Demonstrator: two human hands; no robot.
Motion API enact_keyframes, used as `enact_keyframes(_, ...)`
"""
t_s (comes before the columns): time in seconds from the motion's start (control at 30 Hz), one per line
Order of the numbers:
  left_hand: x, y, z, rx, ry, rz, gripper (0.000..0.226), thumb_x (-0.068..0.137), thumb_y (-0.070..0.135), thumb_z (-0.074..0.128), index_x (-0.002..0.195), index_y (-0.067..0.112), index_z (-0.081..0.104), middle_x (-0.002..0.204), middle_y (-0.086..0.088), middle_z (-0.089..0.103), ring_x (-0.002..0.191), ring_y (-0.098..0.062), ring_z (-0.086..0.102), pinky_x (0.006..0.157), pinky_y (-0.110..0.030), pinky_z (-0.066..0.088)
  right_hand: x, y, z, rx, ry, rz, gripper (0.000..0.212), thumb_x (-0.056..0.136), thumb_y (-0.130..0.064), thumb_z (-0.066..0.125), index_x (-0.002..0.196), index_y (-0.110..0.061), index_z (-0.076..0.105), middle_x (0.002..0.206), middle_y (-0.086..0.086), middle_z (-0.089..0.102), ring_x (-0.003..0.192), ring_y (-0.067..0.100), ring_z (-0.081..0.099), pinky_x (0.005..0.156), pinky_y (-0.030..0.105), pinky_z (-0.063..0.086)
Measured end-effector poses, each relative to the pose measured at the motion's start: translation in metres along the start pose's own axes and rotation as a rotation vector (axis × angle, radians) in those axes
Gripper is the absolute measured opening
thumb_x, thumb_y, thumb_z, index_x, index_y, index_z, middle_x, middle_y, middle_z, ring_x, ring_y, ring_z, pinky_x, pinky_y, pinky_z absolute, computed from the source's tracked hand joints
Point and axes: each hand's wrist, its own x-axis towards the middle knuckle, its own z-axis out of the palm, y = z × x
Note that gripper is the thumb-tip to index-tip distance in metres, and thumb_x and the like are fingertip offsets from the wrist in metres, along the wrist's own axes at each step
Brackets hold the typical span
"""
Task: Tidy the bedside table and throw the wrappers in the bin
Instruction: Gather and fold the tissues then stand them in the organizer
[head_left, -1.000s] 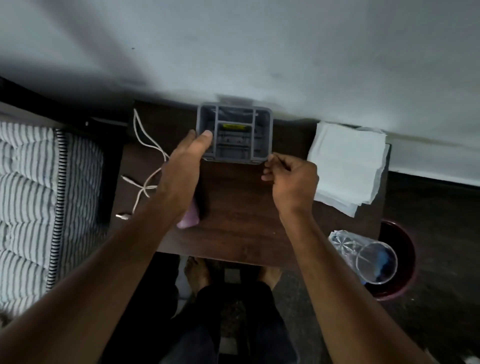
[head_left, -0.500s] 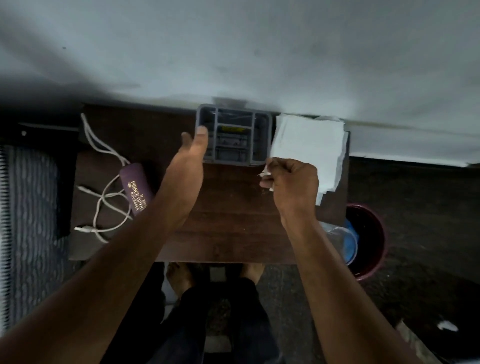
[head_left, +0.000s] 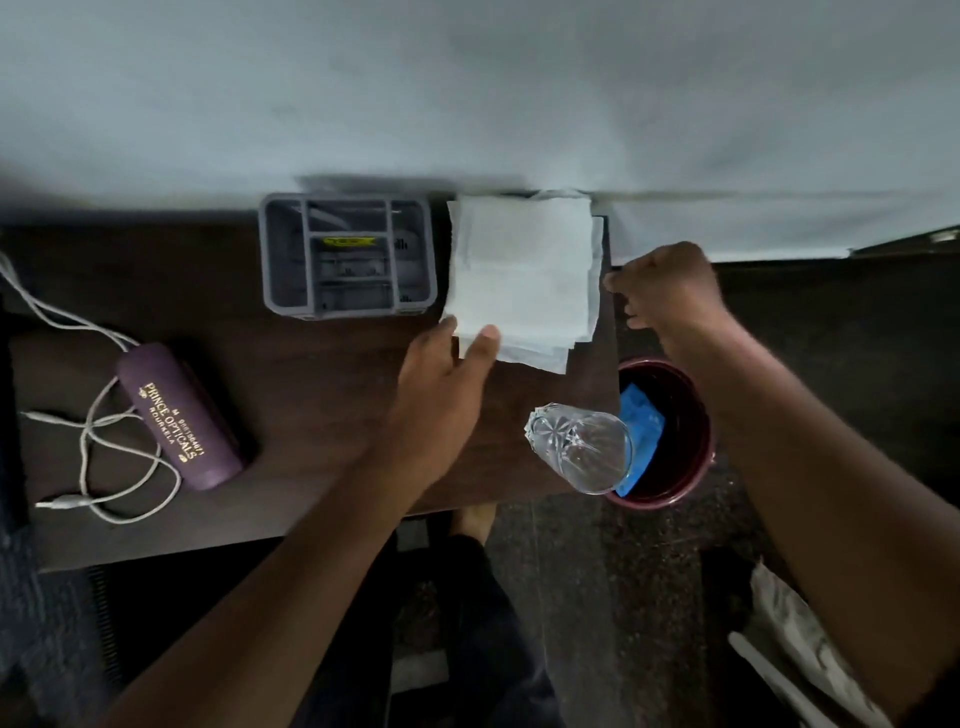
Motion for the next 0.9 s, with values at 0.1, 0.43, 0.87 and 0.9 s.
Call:
enact_keyframes(0.1, 0.027, 0.008, 0.025, 0.16, -0.021, 0.008, 0.081, 0.101, 0.046, 0.055, 0.164, 0.023, 0.01, 0.174, 0.005, -0.003, 0.16, -0.014, 0.001, 0.117, -0.026, 0.009, 0.017, 0.021, 0.023, 0.029, -0.037, 0.003, 0.022, 0.086, -0.013, 0.074, 0.076, 0.004, 0.064, 0.078, 0.017, 0.064, 0.072, 0.028, 0.062, 0.08, 0.048, 0.059)
enact_keyframes(0.43, 0.067, 0.02, 0.053, 0.145, 0.237, -0.112, 0.085, 0.089, 0.023, 0.065, 0.161, 0.011, 0.02, 0.169, -0.01, 0.016, 0.154, -0.033, 0.015, 0.126, -0.046, 0.02, 0.035, 0.049, 0.067, 0.133, 0.041, -0.07, 0.038, 0.081, -0.033, 0.082, 0.101, -0.002, 0.073, 0.096, 0.012, 0.076, 0.08, 0.02, 0.072, 0.051, 0.016, 0.045)
enact_keyframes(0.87, 0.096, 0.025, 0.053, -0.292, 0.357, -0.227, 0.054, 0.097, 0.044, 0.064, 0.132, 0.003, 0.057, 0.132, -0.014, 0.066, 0.122, -0.033, 0.063, 0.106, -0.043, 0.051, 0.046, 0.032, 0.064, 0.414, -0.003, 0.209, 0.047, 0.087, -0.045, 0.076, 0.065, -0.016, 0.046, 0.065, -0.003, 0.05, 0.056, 0.009, 0.044, 0.051, 0.025, 0.034)
enact_keyframes(0.9, 0.098, 0.025, 0.053, -0.308, 0.366, -0.24, 0.053, 0.097, 0.044, 0.064, 0.128, 0.002, 0.06, 0.13, -0.015, 0.067, 0.12, -0.033, 0.064, 0.105, -0.041, 0.052, 0.047, 0.033, 0.064, 0.421, -0.02, 0.205, 0.044, 0.086, -0.042, 0.078, 0.065, -0.016, 0.049, 0.065, -0.004, 0.05, 0.055, 0.009, 0.044, 0.052, 0.025, 0.034)
